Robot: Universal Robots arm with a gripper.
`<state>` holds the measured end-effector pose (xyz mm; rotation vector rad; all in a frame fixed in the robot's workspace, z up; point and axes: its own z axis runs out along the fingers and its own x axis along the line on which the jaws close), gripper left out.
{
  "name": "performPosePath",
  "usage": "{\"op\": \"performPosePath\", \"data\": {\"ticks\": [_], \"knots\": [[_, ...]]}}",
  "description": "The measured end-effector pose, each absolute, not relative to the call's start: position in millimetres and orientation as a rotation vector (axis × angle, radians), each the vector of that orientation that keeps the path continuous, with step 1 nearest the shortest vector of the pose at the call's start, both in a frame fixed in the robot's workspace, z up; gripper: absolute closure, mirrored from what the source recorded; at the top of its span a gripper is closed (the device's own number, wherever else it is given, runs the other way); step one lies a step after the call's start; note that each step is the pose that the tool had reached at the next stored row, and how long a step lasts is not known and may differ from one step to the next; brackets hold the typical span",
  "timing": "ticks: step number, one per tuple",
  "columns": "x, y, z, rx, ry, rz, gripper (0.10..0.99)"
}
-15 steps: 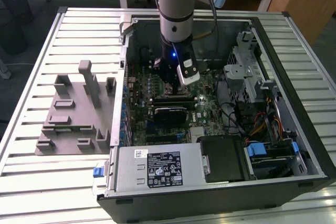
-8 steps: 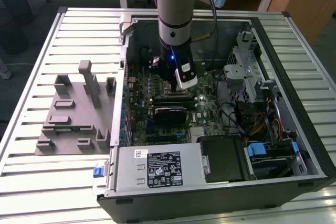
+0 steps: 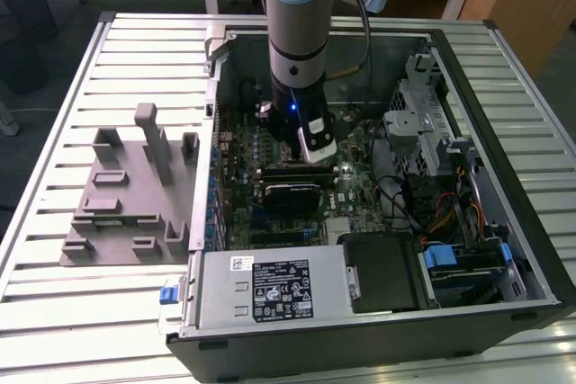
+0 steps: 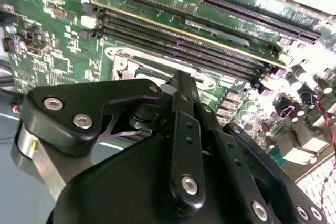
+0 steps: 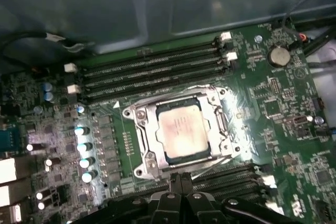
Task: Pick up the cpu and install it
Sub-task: 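Install the second cpu locking lever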
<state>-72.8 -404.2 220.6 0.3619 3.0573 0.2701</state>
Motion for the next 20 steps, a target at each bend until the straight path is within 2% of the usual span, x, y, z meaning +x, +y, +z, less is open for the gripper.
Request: {"op": "performPosePath", "data": {"ticks": [20], "knots": [[-83,-415,205,0.231,3.077,0.304,0.98]]}}
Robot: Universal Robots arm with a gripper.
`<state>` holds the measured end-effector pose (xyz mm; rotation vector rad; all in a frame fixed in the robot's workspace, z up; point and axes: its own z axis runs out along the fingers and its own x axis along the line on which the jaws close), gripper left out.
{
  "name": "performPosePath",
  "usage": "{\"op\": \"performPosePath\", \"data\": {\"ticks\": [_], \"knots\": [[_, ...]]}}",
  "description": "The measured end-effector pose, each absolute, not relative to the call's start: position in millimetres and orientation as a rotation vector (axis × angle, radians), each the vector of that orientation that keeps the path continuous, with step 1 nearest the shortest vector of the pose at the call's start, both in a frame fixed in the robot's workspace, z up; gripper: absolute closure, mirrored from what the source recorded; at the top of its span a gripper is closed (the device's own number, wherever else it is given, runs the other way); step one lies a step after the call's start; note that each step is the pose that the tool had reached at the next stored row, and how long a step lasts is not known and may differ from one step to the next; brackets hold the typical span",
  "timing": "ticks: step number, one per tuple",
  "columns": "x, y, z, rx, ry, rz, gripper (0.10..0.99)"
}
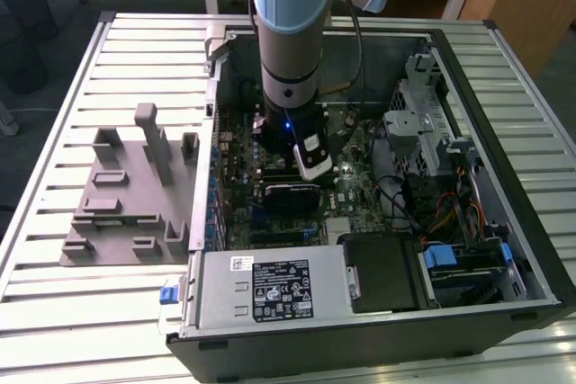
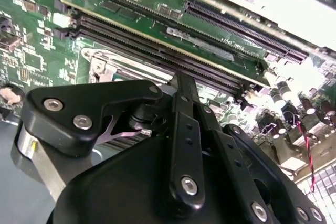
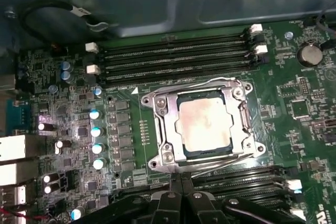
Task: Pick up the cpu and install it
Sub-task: 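Install the second cpu locking lever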
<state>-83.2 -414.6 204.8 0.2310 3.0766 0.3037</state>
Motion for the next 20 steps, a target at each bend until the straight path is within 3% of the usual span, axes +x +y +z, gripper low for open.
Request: {"op": "performPosePath", "data": {"ticks": [12,20], "knots": [[-88.0,-422.1,200.2,0.217,3.076,0.356,0.98],[-89.2,-423.9,197.3,0.211,3.068,0.456,0.98]]}}
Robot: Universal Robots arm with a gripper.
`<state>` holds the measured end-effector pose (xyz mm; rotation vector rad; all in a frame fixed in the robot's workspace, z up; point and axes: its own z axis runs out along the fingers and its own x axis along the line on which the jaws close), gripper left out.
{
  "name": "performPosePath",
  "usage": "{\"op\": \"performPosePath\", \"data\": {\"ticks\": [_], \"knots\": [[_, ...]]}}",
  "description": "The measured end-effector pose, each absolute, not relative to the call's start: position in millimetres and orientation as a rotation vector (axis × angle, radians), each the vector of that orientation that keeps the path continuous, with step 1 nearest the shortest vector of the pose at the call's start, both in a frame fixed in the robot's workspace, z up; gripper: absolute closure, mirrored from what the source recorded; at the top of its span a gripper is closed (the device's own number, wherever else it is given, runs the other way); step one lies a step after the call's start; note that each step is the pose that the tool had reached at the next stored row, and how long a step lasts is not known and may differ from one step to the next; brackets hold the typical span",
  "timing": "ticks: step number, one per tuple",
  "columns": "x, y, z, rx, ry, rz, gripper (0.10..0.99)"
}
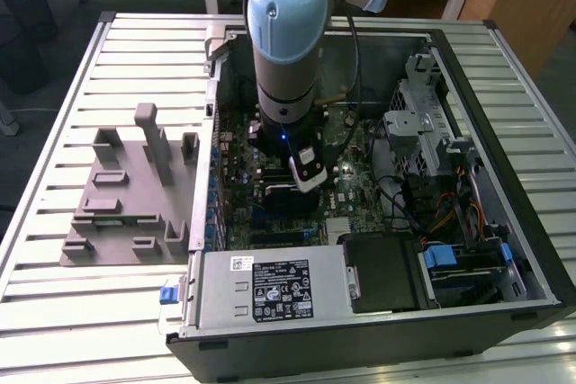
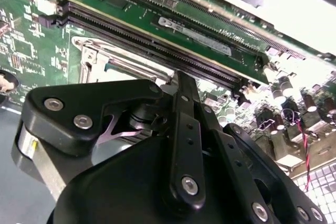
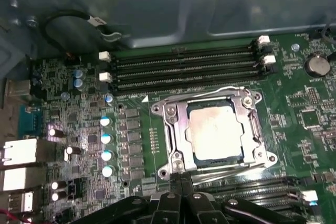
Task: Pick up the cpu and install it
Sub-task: 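Install the second cpu locking lever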
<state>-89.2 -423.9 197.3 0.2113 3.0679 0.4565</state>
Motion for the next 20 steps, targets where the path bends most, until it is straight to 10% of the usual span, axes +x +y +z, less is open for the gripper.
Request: {"op": "performPosePath", "data": {"ticks": [20], "knots": [[-91.6,-426.0,198.7,0.206,3.059,0.534,0.98]]}}
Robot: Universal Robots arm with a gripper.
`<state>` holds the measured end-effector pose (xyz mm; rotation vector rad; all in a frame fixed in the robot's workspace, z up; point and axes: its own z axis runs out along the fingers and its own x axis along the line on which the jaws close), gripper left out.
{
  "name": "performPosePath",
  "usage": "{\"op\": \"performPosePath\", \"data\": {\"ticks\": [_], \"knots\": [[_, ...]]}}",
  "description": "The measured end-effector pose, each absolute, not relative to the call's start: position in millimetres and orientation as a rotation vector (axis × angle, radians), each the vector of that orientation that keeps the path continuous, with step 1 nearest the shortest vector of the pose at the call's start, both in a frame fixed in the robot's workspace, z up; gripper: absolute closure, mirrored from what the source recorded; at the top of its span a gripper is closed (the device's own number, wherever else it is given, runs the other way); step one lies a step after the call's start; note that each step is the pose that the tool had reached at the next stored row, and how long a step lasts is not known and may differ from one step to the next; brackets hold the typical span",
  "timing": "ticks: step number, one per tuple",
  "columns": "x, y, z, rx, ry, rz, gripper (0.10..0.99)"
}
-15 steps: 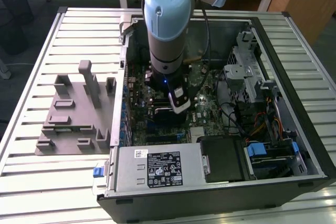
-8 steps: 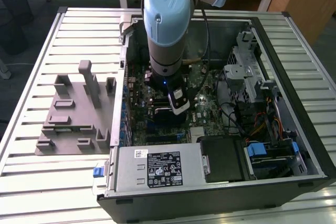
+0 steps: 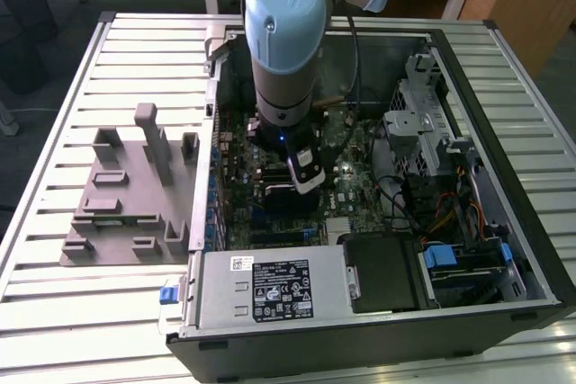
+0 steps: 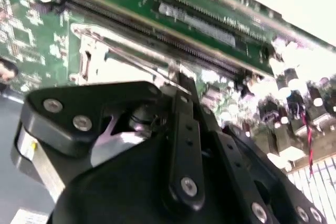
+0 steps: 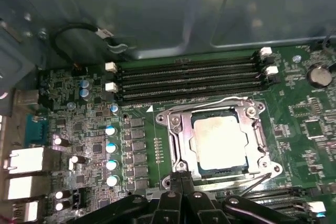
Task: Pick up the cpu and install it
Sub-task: 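Install the second cpu locking lever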
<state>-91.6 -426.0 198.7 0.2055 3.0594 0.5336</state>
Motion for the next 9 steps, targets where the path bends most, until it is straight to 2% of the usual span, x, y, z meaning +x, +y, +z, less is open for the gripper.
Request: {"op": "performPosePath", "data": {"ticks": [9], "knots": [[-92,-426,227,0.204,3.056,0.533,0.98]]}}
